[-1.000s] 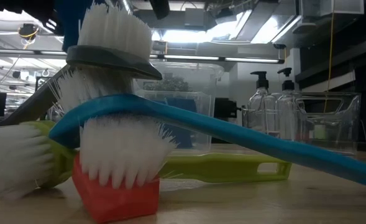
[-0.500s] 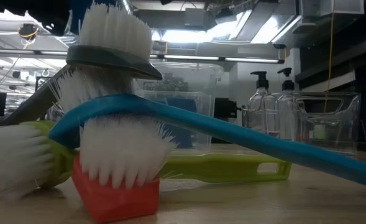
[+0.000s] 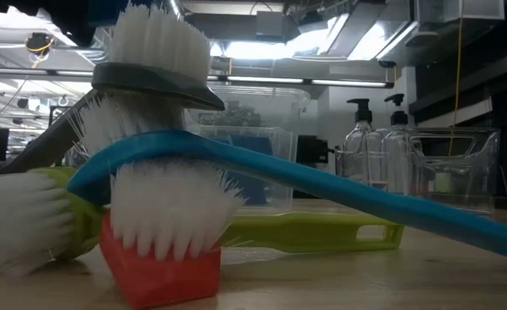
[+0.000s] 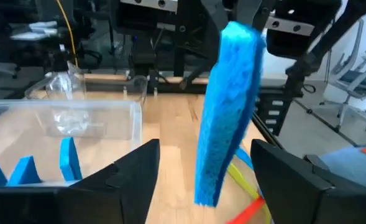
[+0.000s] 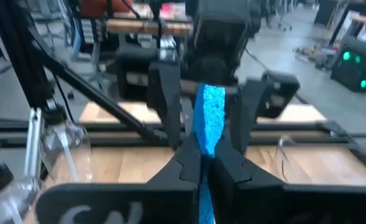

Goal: Pick & Place Kitchen Sink Supplies
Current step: Put the blue sponge into the middle transparent bin

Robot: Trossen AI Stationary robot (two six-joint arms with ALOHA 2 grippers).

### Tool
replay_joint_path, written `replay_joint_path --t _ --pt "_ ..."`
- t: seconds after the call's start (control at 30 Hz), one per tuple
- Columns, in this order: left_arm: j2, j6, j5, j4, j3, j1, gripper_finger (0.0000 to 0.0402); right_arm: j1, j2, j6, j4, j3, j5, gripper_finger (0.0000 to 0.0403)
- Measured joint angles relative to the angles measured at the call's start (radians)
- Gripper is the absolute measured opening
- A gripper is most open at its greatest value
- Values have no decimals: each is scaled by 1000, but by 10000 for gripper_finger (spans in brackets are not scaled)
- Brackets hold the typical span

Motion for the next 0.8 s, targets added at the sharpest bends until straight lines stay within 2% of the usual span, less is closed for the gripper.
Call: replay_joint_path --t 0.17,0.3,0.43,0.67,0.8 --pt "47 84 -13 117 0 0 246 -1 0 -31 46 0 1 12" --pt "73 98 -27 164 0 2 225 -3 0 -51 65 0 15 12" --pt "92 80 -28 164 0 18 171 -4 0 -60 86 0 17 12" --pt "122 74 -14 163 0 53 23 -5 1 -59 55 0 21 28" --pt "131 14 36 121 0 65 12 -13 1 -8 -47 4 14 56"
